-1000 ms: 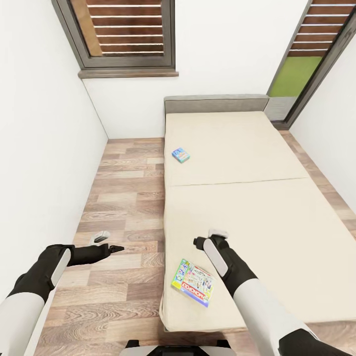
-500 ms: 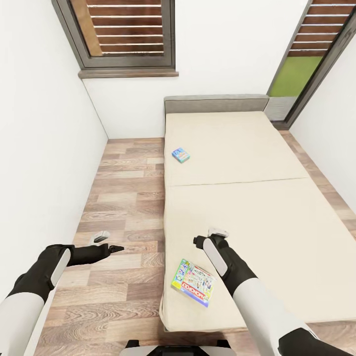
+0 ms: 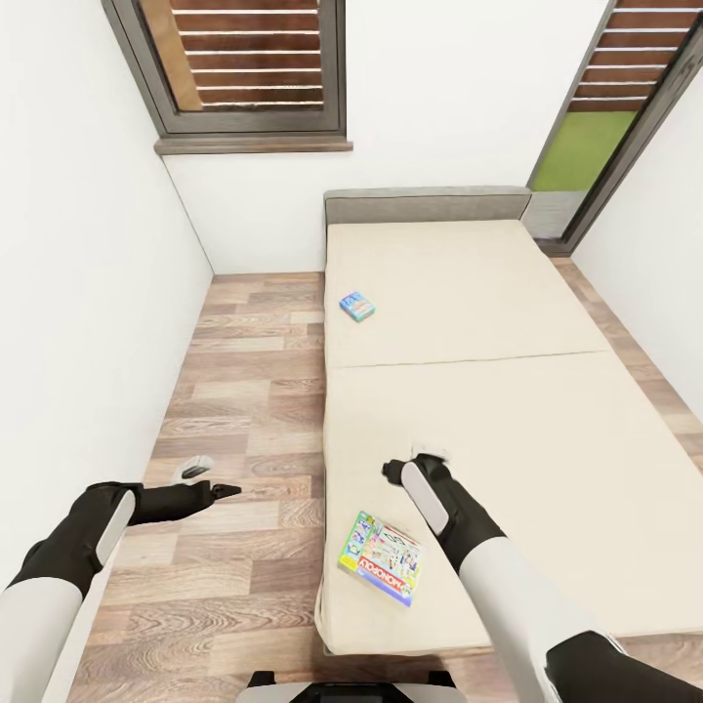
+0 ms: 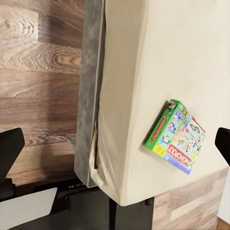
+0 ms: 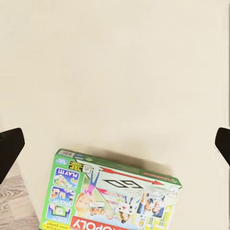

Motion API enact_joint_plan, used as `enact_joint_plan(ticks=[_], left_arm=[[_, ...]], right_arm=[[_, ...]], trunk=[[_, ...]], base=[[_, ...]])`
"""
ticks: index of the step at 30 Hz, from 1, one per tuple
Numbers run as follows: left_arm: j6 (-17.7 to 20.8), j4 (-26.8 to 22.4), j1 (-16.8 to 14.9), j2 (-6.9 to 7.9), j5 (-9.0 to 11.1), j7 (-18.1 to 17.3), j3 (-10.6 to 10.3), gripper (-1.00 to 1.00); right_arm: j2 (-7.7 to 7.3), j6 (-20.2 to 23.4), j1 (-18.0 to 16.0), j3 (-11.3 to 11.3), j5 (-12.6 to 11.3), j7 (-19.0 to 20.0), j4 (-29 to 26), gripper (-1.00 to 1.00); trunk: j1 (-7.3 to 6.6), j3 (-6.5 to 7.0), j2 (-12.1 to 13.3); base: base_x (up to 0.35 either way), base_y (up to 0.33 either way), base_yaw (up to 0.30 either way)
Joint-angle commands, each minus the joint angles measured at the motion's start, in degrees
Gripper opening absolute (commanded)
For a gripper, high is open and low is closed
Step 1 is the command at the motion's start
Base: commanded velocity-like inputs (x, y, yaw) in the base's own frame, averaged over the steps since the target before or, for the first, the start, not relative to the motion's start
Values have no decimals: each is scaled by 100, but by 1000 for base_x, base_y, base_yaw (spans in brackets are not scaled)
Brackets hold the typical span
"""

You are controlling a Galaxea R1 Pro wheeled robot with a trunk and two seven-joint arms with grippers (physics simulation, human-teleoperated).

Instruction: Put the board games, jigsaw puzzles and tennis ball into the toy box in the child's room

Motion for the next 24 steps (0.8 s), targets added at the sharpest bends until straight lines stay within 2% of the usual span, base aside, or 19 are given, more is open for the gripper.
enact_joint_plan(ticks=[1,4,8,24], left_arm=[[30,1,-3,4,2,-16,9,100],[30,0,-5,11,2,-16,10,100],[30,-2,-7,30,2,-16,15,100],[30,-3,-8,76,11,-24,18,100]], right_arm=[[-1,18,-123,19,-58,-55,148,100],[-1,27,-320,16,-59,-56,450,100],[-5,22,-419,17,-56,-50,635,100],[-12,-13,-443,32,-59,-46,722,100]], trunk=[[3,-8,-10],[3,-8,-10],[3,-8,-10],[3,-99,-10]], base=[[0,0,0],[0,0,0],[0,0,0],[0,0,0]])
